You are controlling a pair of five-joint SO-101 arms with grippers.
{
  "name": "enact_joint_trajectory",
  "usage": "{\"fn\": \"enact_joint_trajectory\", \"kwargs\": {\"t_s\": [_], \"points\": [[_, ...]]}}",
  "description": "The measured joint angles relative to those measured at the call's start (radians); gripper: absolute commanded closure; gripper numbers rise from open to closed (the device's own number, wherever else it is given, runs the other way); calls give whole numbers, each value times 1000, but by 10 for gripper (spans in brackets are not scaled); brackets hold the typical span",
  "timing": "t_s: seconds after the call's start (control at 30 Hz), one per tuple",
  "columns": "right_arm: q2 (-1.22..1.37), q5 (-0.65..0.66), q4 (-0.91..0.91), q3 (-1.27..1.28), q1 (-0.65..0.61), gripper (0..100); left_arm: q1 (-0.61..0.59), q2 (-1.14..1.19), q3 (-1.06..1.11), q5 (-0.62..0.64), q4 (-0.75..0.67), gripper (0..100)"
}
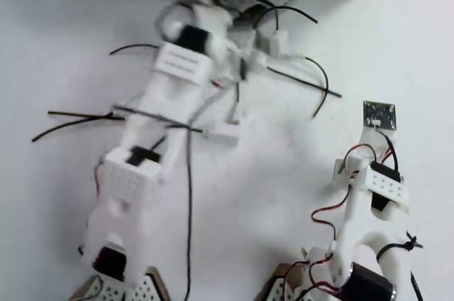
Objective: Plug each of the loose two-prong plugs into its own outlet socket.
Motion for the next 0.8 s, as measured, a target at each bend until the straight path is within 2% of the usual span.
{"fn": "enact_joint_trajectory", "kwargs": {"t_s": [0.1,0.23,0.43,0.63,0.8], "points": [[0,0,0,0,-28,664,-107,-38,-133,-12,64,726],[-3,0,49,-6,-135,663,-261,-81,-322,-32,181,728],[-5,109,221,-161,-310,663,-493,-123,-374,-133,206,729],[-5,252,459,-471,-534,663,-660,-123,-212,-138,206,729],[77,485,655,-723,-801,663,-732,-123,75,-138,143,729]]}}
